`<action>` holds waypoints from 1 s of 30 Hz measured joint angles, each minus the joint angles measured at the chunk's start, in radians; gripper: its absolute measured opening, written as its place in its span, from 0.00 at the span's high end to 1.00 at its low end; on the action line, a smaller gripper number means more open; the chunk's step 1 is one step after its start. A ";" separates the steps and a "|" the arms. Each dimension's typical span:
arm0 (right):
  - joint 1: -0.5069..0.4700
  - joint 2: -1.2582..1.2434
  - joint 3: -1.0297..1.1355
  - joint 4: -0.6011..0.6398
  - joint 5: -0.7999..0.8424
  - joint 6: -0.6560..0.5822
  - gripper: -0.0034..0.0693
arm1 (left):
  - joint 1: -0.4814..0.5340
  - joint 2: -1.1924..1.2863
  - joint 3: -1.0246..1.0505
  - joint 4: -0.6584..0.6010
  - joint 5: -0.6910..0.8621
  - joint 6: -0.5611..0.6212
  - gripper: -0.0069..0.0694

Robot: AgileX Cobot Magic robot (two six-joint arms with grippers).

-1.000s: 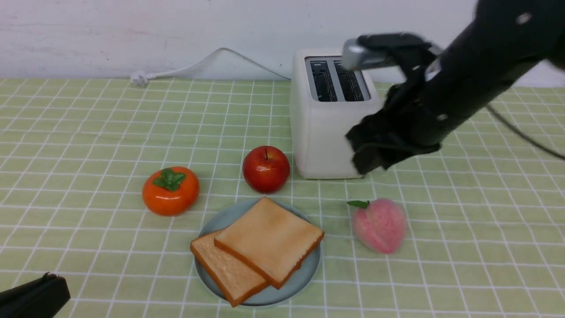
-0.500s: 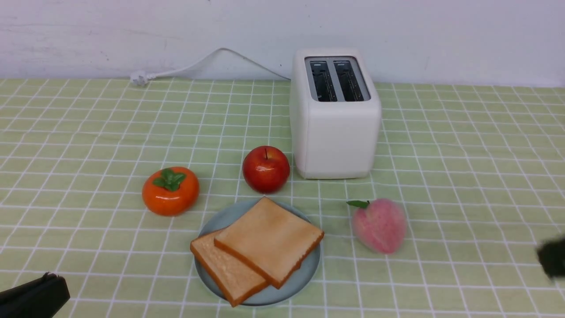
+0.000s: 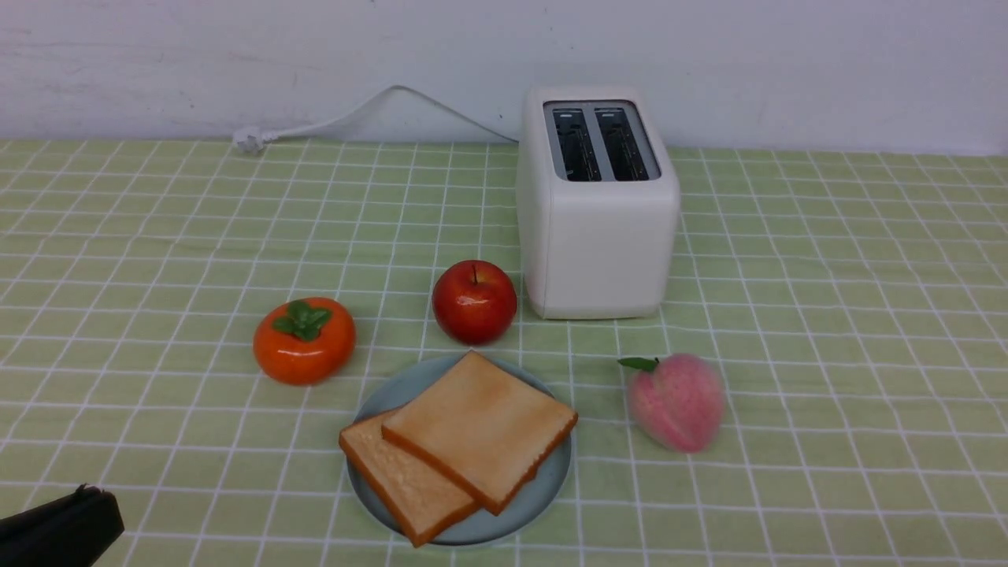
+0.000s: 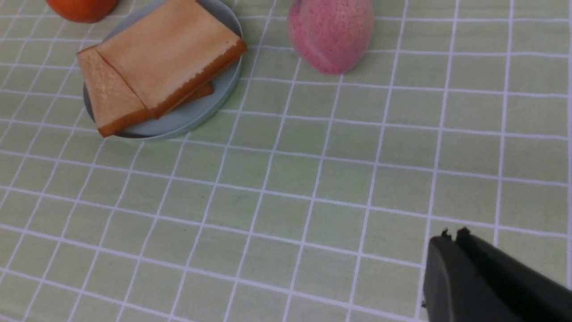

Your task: Take toasted bread from bread machine on green coffee tablecloth place on plate.

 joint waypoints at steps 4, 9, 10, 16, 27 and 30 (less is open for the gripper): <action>0.000 0.000 0.013 -0.005 0.000 0.000 0.94 | 0.000 0.000 0.000 0.000 0.000 0.000 0.93; 0.000 0.000 0.015 -0.005 0.000 0.000 0.93 | 0.000 0.000 0.000 0.000 0.000 0.000 0.93; 0.000 -0.001 0.017 -0.011 -0.003 0.000 0.93 | 0.000 0.000 0.000 0.000 0.000 0.000 0.93; -0.114 -0.090 0.114 -0.026 -0.188 -0.109 0.98 | 0.000 0.000 0.000 -0.001 0.000 0.000 0.92; -0.435 -0.423 0.568 0.169 -0.497 -0.511 0.98 | 0.000 0.000 0.000 -0.002 0.004 0.000 0.91; -0.437 -0.444 0.594 0.171 -0.513 -0.515 0.98 | 0.000 0.000 0.000 -0.003 0.004 0.000 0.91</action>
